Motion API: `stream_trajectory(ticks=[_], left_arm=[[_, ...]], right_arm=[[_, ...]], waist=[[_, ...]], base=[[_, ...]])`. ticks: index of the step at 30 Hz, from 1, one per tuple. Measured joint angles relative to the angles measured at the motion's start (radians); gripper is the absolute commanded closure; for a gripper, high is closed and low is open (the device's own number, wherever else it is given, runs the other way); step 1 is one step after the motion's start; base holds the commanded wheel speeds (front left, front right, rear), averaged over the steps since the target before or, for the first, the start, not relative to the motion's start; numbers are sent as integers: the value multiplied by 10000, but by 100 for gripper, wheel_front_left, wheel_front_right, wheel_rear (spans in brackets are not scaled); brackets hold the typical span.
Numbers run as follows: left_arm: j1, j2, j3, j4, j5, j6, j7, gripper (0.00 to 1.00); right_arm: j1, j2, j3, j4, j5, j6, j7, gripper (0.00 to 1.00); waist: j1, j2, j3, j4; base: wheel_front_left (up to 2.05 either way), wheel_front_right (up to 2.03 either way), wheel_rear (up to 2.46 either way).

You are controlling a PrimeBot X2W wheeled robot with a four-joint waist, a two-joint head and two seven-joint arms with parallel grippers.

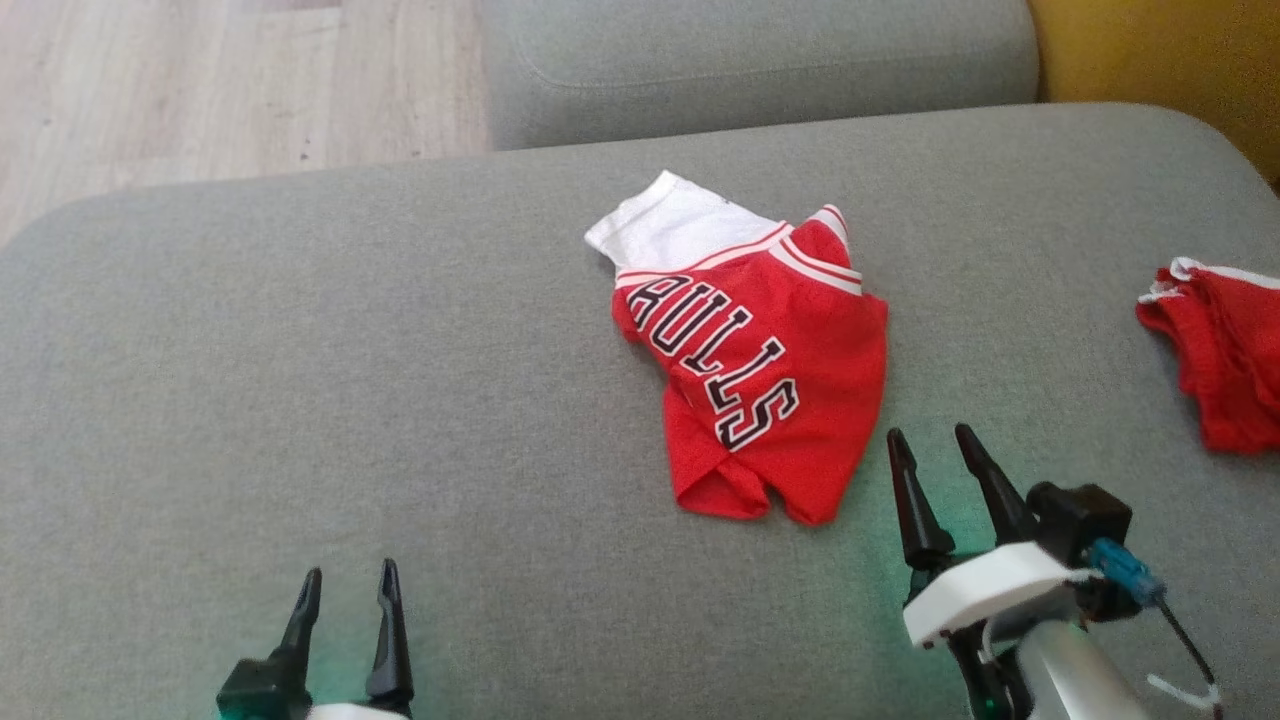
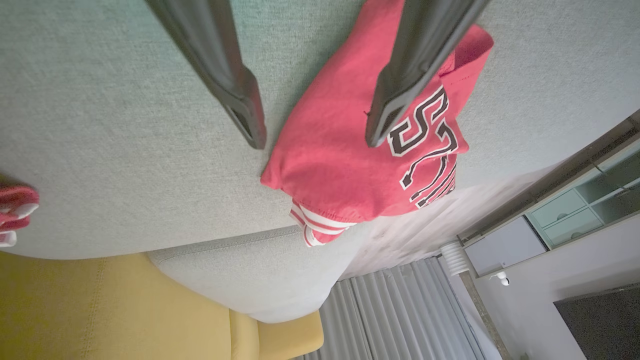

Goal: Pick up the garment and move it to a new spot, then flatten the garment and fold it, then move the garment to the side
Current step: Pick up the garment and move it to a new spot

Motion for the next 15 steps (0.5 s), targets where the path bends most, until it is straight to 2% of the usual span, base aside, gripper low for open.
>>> stream_trajectory(ticks=[6,15], left_arm=[[125,-21,111,-219,98,-90,0,0],[-116,-27,-364,-245,-107,-59,0,0]], right_arm=[[115,15,-134,23,-71,0,0,0],[74,27,-205,290,-71,0,0,0]], waist=[[3,0,-36,74],[4,0,353,48]], base=[[0,0,0],[0,0,0]])
